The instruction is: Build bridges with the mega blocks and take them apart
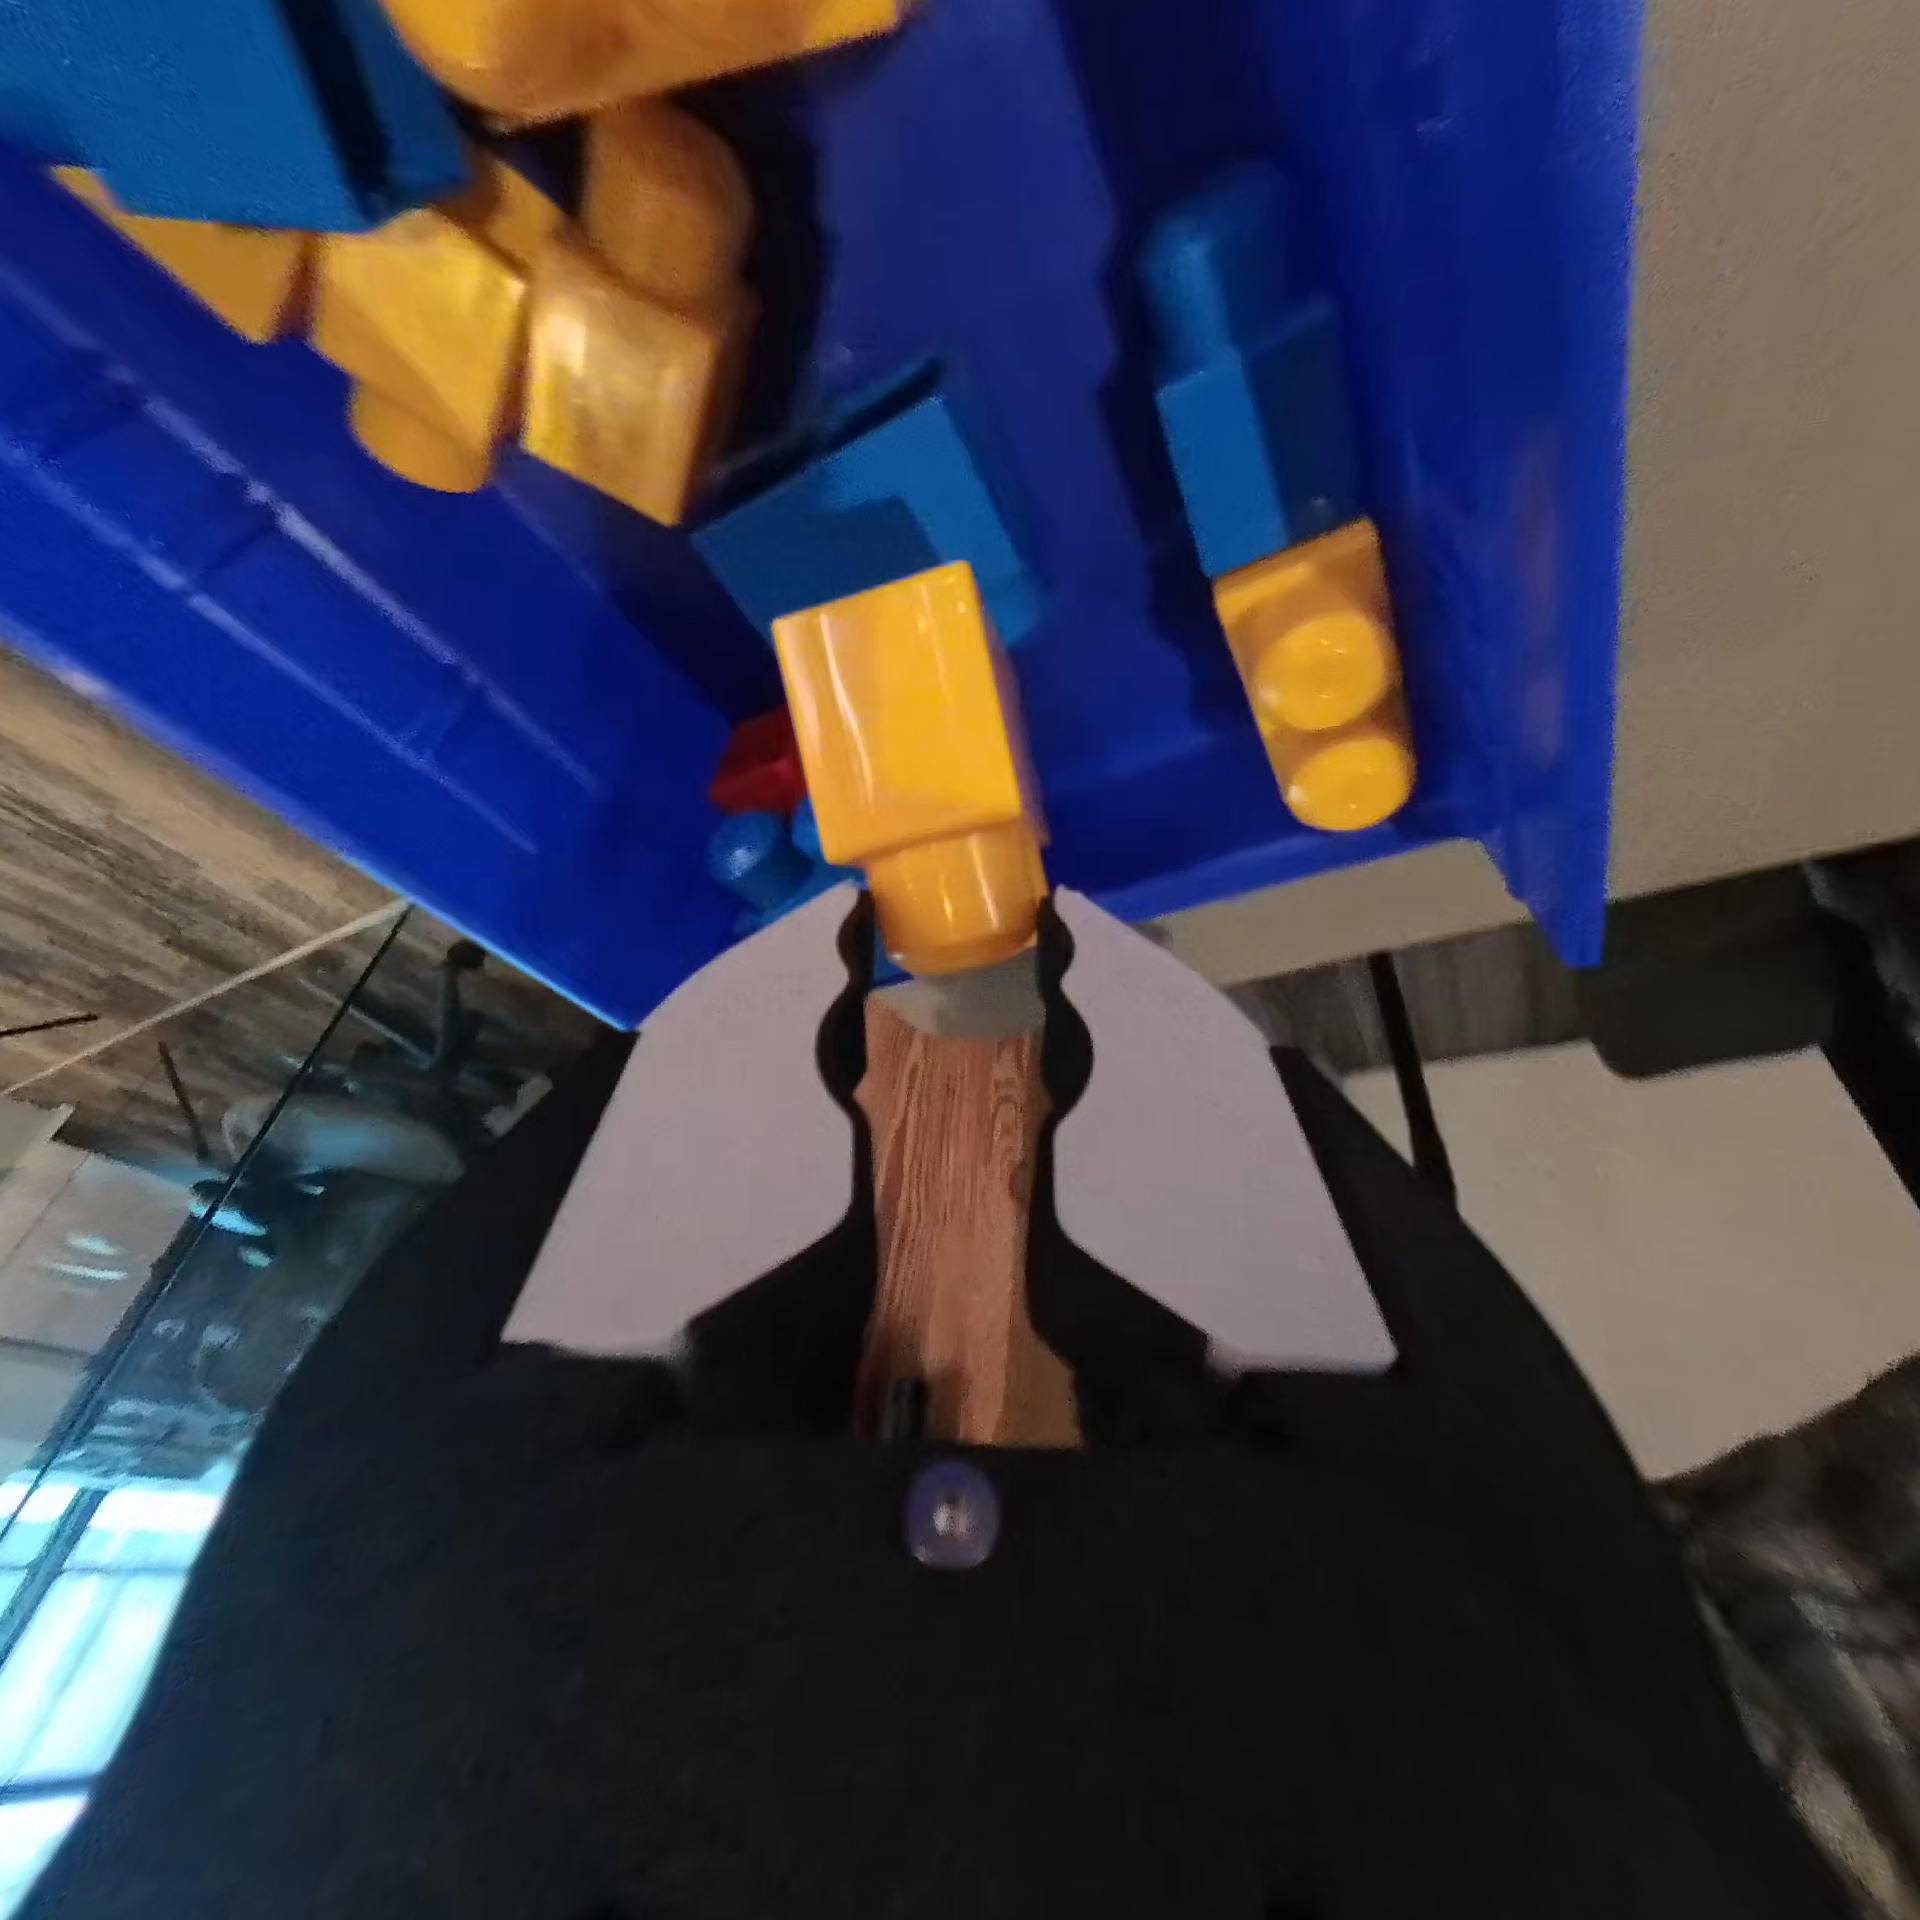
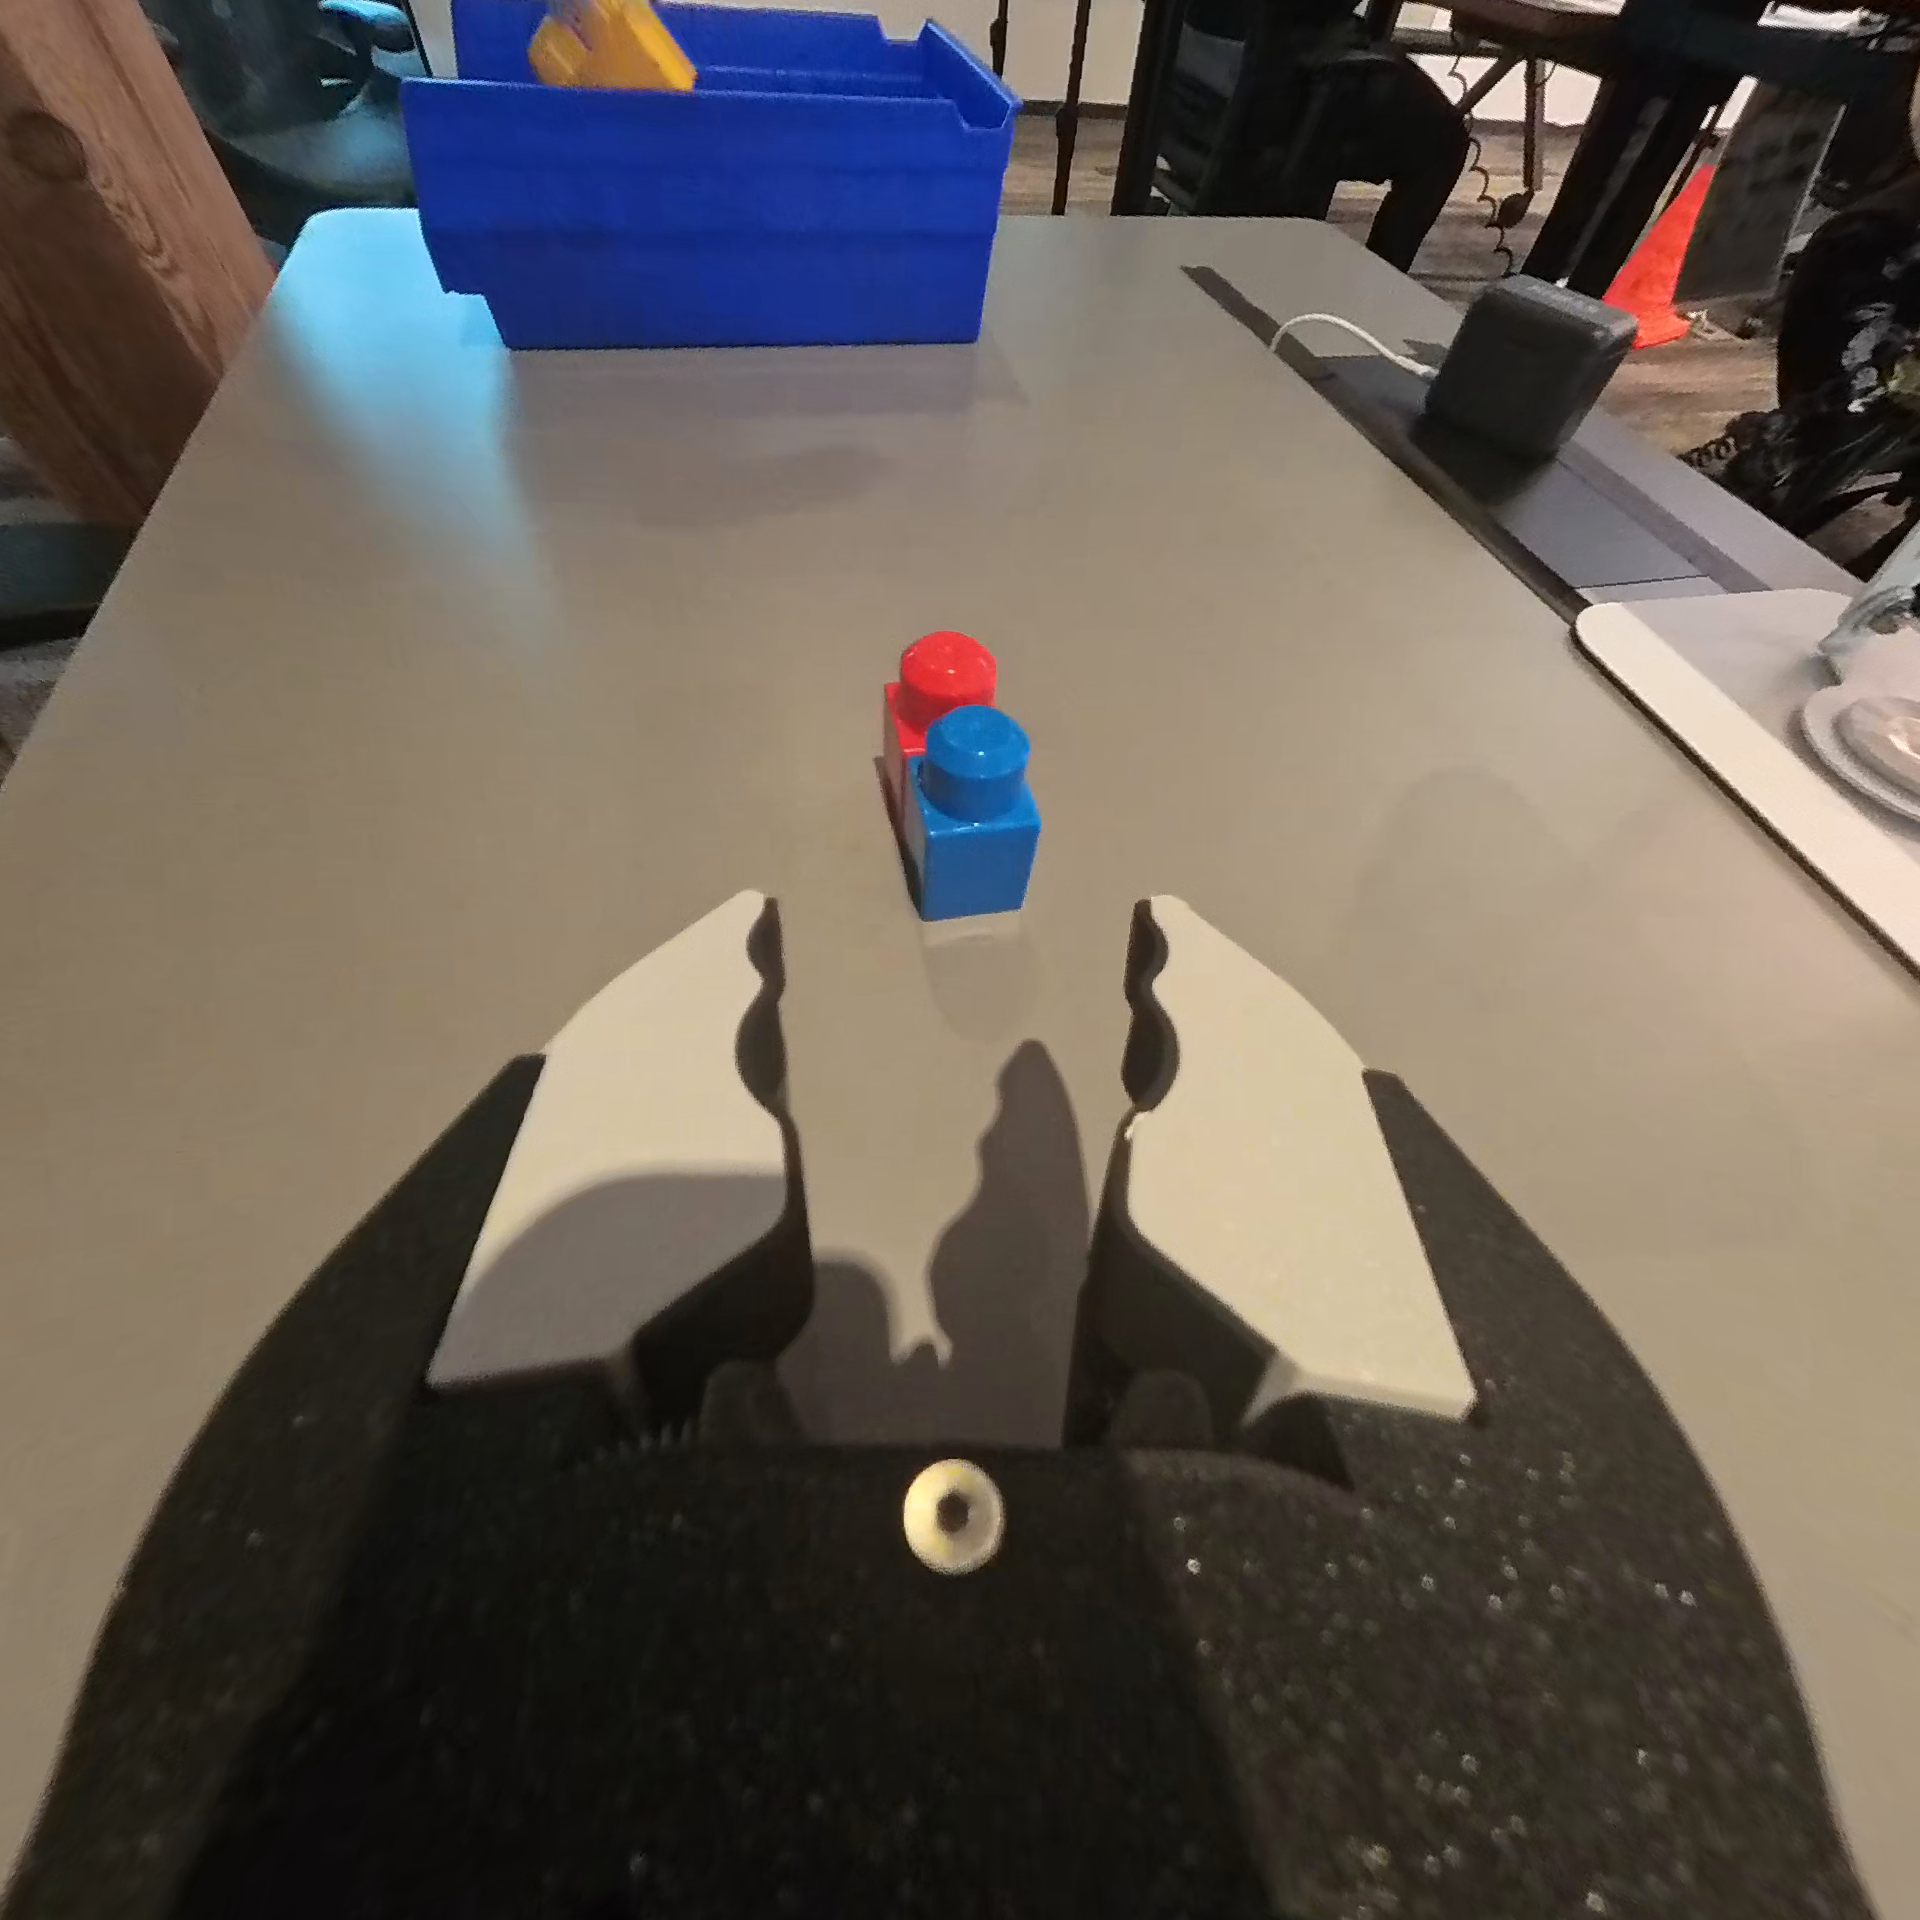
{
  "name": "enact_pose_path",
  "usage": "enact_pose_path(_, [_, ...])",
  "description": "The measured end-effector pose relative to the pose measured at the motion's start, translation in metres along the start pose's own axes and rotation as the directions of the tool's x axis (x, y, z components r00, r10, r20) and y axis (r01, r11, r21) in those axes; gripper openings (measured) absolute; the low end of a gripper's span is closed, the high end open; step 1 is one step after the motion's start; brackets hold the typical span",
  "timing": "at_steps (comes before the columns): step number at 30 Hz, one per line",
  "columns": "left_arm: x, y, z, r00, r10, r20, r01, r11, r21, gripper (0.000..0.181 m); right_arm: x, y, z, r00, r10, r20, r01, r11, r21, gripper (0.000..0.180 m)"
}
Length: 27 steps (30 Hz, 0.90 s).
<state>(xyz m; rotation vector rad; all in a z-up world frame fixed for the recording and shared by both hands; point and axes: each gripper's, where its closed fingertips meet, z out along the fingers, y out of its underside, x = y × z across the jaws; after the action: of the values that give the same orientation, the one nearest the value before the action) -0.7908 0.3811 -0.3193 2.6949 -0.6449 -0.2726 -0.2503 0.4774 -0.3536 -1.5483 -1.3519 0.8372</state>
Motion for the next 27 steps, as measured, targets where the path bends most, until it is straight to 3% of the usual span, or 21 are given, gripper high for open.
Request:
enact_pose_path(1, [0.003, -0.002, 0.003, 1.000, 0.019, -0.011, -0.020, 0.999, -0.042, 0.030, 0.000, 0.000, 0.000, 1.000, -0.001, 0.001, 0.001, 1.000, 0.000, 0.063])
enact_pose_path(4, [0.003, -0.021, 0.011, 0.999, 0.042, -0.021, -0.043, 0.997, -0.067, 0.030, -0.001, -0.001, 0.000, 1.000, 0.002, 0.005, -0.002, 1.000, 0.004, 0.063])
enact_pose_path(11, [-0.006, -0.053, 0.019, 0.999, 0.029, -0.041, -0.028, 0.999, 0.036, 0.029, -0.002, 0.000, -0.001, 1.000, 0.008, 0.012, -0.008, 1.000, 0.003, 0.065])
enact_pose_path(16, [-0.009, -0.059, 0.011, 0.998, 0.010, -0.057, 0.005, 0.966, 0.259, 0.037, -0.001, -0.002, -0.002, 1.000, 0.012, 0.008, -0.012, 1.000, 0.014, 0.067])
enact_pose_path(19, [-0.007, -0.060, -0.001, 0.997, -0.003, -0.081, 0.042, 0.876, 0.480, 0.047, -0.001, -0.004, -0.002, 1.000, 0.010, 0.006, -0.010, 1.000, 0.022, 0.068])
enact_pose_path(23, [-0.006, -0.053, -0.015, 0.998, -0.036, -0.050, 0.061, 0.650, 0.758, 0.060, 0.000, -0.008, -0.003, 1.000, 0.012, 0.000, -0.012, 0.999, 0.044, 0.069])
enact_pose_path(25, [-0.005, -0.046, -0.015, 0.999, -0.043, 0.018, 0.009, 0.557, 0.831, 0.060, 0.001, -0.009, -0.004, 1.000, 0.005, -0.009, -0.004, 0.999, 0.053, 0.069])
enact_pose_path(27, [-0.005, -0.039, -0.008, 0.993, -0.038, 0.112, -0.074, 0.534, 0.842, 0.061, 0.002, -0.012, -0.005, 1.000, 0.002, -0.015, -0.001, 0.998, 0.070, 0.069])
